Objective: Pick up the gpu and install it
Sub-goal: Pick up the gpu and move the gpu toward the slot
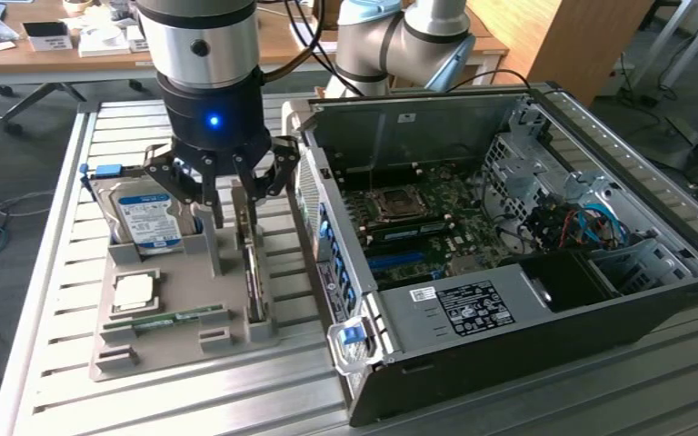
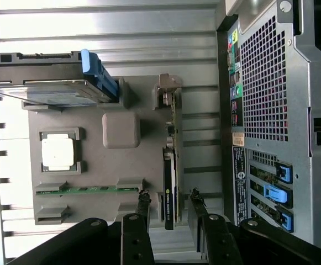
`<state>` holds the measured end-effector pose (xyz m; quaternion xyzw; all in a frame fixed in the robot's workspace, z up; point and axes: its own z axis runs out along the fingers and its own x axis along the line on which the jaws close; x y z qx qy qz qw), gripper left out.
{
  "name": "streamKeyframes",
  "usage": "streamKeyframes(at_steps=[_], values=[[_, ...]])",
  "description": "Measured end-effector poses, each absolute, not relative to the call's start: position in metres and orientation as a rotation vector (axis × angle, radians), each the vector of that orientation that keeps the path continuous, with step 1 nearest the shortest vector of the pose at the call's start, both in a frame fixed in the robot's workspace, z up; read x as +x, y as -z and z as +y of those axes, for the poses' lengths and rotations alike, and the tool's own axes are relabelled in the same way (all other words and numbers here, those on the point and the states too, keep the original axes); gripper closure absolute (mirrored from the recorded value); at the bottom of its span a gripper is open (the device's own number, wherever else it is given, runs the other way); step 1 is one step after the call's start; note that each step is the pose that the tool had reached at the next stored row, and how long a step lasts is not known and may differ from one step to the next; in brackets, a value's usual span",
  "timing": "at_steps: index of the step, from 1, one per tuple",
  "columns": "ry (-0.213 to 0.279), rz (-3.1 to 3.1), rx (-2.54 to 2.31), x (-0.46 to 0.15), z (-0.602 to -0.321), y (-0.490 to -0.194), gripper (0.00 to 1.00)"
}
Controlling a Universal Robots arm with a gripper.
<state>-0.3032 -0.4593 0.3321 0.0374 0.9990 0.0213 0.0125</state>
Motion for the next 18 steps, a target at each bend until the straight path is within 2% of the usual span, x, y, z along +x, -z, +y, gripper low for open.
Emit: streamKeyframes(at_steps=[18], values=[[-0.064,3.114,0.117,-0.303,-0.459,-0.322,0.58]])
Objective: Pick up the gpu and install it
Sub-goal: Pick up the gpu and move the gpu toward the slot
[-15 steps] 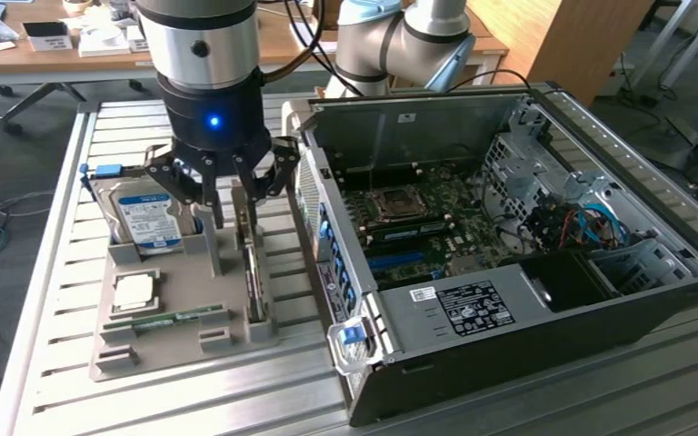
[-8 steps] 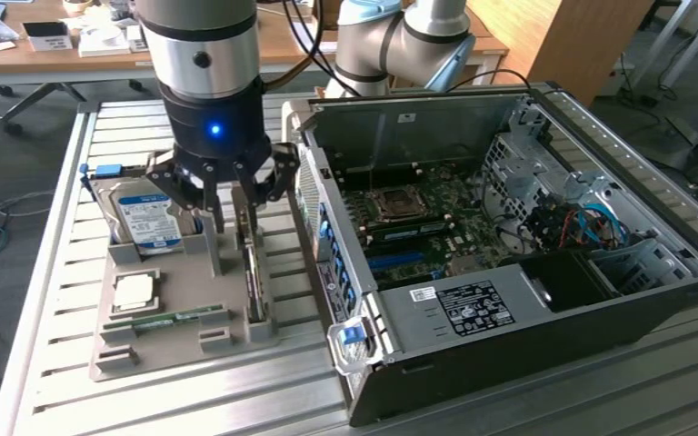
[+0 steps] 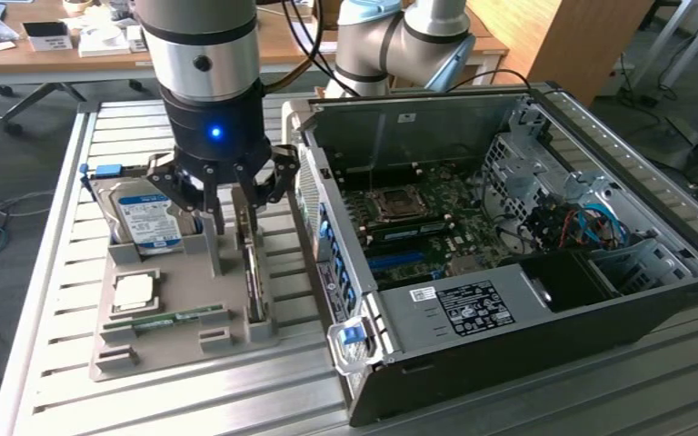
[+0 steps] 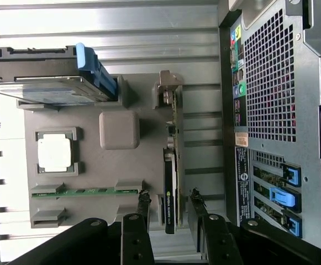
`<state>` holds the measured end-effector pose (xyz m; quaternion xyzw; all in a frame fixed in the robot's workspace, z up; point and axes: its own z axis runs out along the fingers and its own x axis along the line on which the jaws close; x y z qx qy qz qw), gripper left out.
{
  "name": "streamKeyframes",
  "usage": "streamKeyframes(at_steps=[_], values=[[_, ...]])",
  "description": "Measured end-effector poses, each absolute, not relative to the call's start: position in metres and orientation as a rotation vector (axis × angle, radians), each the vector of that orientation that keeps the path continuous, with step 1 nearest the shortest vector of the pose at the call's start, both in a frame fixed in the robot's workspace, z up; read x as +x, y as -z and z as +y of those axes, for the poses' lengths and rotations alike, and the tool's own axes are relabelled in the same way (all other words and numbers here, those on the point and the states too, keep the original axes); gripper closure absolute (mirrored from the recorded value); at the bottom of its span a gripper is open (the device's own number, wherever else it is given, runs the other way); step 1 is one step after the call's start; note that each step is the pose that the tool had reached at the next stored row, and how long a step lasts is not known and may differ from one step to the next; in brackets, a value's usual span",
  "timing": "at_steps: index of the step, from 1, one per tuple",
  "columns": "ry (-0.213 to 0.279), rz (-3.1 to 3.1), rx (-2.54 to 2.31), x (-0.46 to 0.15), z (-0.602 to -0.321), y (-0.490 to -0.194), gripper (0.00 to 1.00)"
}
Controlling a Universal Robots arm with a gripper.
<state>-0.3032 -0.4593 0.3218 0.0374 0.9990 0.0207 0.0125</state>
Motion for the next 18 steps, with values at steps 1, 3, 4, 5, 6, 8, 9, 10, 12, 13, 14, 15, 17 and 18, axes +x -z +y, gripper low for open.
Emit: streamKeyframes(at_steps=[1,3,4,5,6,8,9,10,12,13,14,15,17,18], values=[[-0.065,3.114,0.117,-0.3032,-0.4593,-0.3217,0.58],[-0.065,3.113,0.117,-0.3032,-0.4593,-0.321,0.58],[-0.065,3.114,0.117,-0.3032,-0.4593,-0.3205,0.58],[-0.065,3.114,0.116,-0.3032,-0.4593,-0.3198,0.58],[-0.065,3.114,0.117,-0.3032,-0.4593,-0.3191,0.58],[-0.065,3.114,0.116,-0.3032,-0.4593,-0.3178,0.58],[-0.064,3.114,0.116,-0.3032,-0.4593,-0.3177,0.58],[-0.064,3.114,0.117,-0.3032,-0.4593,-0.3177,0.58],[-0.064,3.114,0.117,-0.3032,-0.4593,-0.3176,0.58],[-0.065,3.114,0.116,-0.3032,-0.4593,-0.3176,0.58],[-0.065,3.114,0.117,-0.3032,-0.4593,-0.3176,0.58],[-0.065,3.114,0.117,-0.3032,-0.4593,-0.3176,0.58],[-0.065,3.113,0.117,-0.3031,-0.4593,-0.3171,0.58],[-0.065,3.113,0.116,-0.3031,-0.4593,-0.3165,0.58]])
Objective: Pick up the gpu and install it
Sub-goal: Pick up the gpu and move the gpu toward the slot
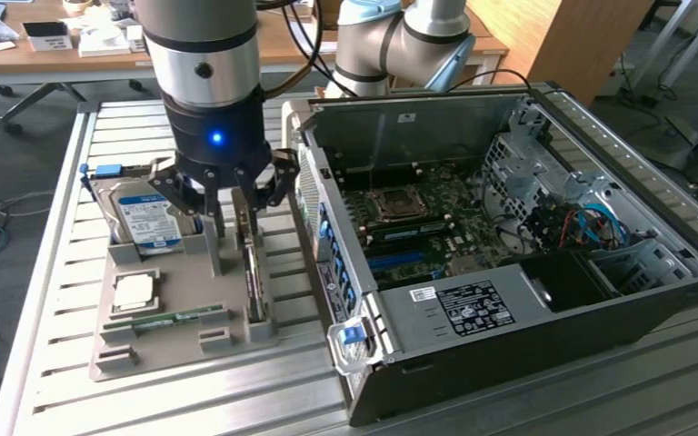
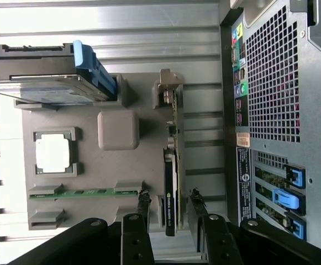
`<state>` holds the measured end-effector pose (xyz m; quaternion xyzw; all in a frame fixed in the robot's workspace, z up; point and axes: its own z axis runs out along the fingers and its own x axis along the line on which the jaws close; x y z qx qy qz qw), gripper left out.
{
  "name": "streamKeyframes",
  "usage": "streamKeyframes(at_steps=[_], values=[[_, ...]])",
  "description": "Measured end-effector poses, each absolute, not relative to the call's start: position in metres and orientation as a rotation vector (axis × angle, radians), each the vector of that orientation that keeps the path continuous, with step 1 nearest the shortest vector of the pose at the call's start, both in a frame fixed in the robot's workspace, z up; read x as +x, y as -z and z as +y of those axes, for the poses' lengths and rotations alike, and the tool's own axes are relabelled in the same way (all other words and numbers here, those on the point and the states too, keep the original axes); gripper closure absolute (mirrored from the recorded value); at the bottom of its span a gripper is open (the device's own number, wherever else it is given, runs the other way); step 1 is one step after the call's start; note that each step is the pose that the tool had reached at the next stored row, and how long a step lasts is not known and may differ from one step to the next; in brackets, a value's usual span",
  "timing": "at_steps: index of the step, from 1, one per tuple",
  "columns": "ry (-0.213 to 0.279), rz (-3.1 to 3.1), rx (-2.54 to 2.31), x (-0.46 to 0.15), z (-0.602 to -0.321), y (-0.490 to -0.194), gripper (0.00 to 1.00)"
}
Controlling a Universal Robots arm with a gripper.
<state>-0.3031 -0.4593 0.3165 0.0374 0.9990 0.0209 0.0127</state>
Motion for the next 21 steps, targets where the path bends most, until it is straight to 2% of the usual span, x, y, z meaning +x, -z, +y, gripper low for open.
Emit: streamKeyframes(at_steps=[21], values=[[-0.065,3.114,0.117,-0.303,-0.459,-0.302,0.58]])
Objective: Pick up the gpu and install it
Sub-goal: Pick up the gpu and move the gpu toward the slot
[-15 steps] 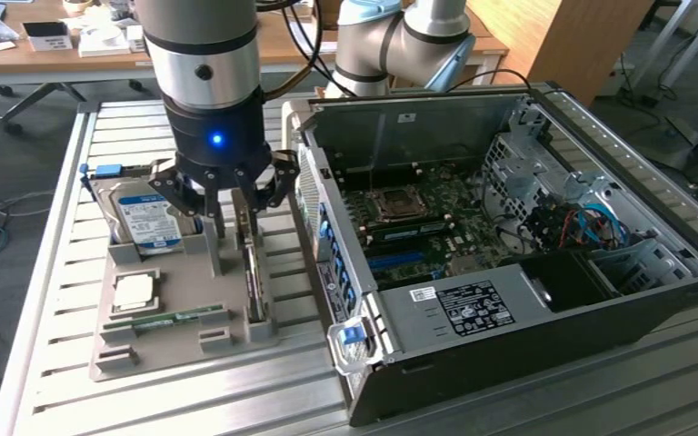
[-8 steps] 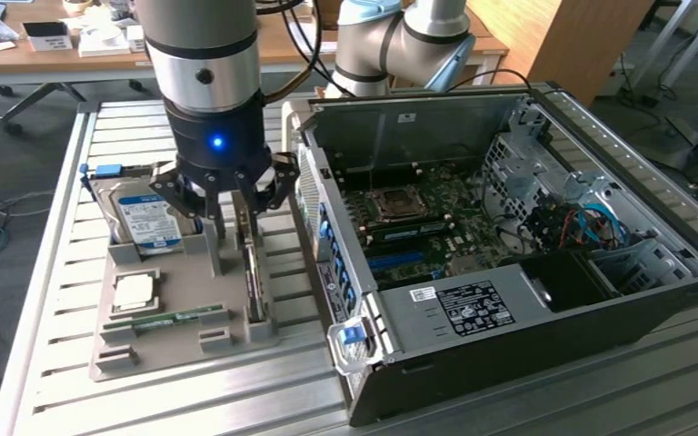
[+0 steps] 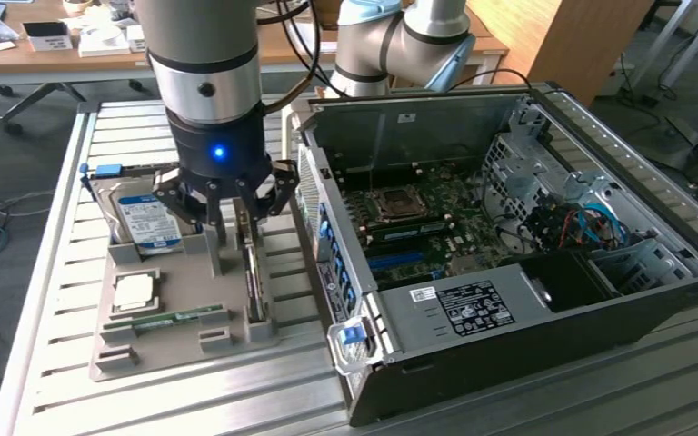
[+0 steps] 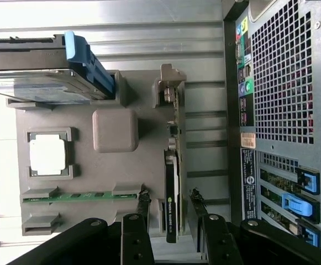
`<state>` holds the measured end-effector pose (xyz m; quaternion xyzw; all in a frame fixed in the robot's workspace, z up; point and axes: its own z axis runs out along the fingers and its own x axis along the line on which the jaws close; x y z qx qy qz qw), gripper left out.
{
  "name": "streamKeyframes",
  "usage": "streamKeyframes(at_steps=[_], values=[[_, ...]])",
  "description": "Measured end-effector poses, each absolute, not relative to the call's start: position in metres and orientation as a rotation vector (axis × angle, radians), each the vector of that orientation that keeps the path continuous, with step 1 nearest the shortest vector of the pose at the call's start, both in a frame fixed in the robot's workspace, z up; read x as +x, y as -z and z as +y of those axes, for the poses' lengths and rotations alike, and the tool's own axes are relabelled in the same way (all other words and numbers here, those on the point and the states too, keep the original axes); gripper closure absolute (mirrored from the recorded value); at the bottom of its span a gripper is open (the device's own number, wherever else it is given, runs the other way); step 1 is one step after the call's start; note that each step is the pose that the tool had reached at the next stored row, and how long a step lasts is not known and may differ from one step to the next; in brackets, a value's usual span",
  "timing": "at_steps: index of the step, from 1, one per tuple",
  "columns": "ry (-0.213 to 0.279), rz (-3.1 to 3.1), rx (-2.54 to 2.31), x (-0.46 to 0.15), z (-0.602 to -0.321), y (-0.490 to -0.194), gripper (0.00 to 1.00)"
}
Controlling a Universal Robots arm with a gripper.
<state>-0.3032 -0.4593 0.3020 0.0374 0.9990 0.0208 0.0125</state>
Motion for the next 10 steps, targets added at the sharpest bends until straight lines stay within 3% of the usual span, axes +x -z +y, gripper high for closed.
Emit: streamKeyframes(at_steps=[10], values=[[-0.065,3.114,0.117,-0.3032,-0.4593,-0.2963,0.58]])
